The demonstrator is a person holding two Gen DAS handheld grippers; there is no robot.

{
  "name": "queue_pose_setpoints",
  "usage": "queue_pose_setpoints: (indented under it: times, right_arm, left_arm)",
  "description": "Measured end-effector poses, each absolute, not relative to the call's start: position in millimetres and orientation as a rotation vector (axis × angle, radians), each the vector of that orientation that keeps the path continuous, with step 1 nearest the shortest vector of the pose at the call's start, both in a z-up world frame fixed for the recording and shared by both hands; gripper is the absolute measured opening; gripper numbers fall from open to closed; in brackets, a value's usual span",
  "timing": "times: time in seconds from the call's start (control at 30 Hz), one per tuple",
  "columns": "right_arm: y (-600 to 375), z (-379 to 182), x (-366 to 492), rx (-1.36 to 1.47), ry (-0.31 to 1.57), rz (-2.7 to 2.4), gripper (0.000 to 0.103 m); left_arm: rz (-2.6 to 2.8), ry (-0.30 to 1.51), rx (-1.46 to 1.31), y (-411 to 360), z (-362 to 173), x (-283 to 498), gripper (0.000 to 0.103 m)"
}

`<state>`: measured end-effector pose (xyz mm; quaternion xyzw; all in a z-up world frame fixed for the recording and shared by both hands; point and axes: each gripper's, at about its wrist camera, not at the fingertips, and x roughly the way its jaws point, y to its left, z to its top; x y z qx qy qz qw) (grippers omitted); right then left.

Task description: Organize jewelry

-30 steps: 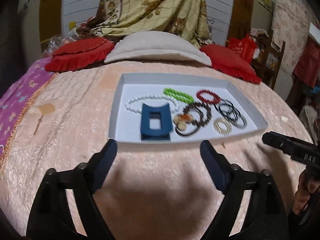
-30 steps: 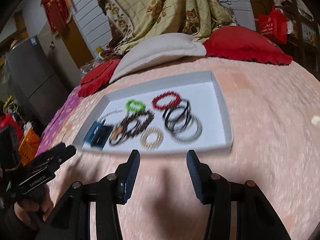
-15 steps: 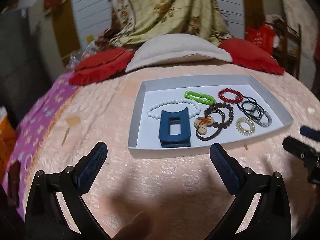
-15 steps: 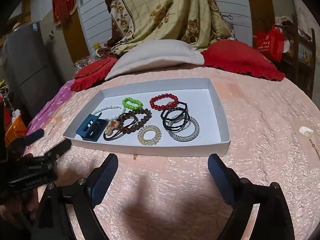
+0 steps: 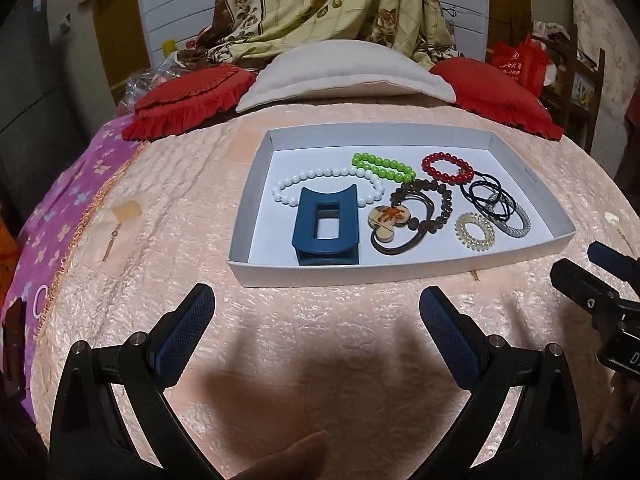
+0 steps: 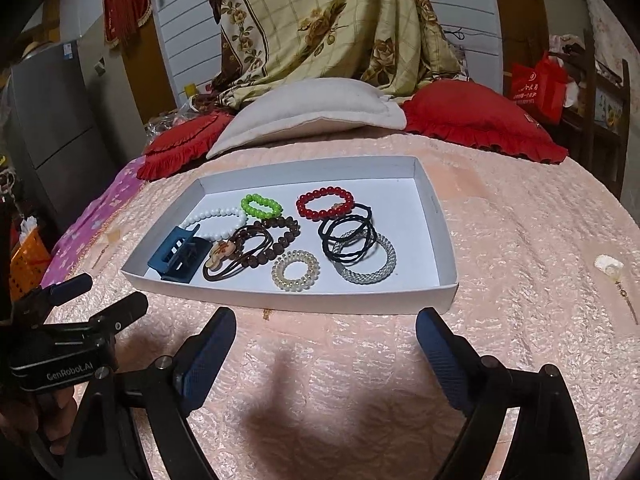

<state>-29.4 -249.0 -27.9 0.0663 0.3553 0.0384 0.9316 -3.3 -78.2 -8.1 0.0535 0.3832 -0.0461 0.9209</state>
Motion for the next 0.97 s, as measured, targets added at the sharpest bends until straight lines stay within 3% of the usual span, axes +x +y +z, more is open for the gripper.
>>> queue_pose_setpoints:
  times: [0.97]
  right_arm:
    - [-247.8, -27.9, -29.0, 0.115, 0.726, 0.070, 0.090]
  left_arm:
    - [-0.110, 0.762, 0.126, -79.9, -6.4, -10.7, 0.102]
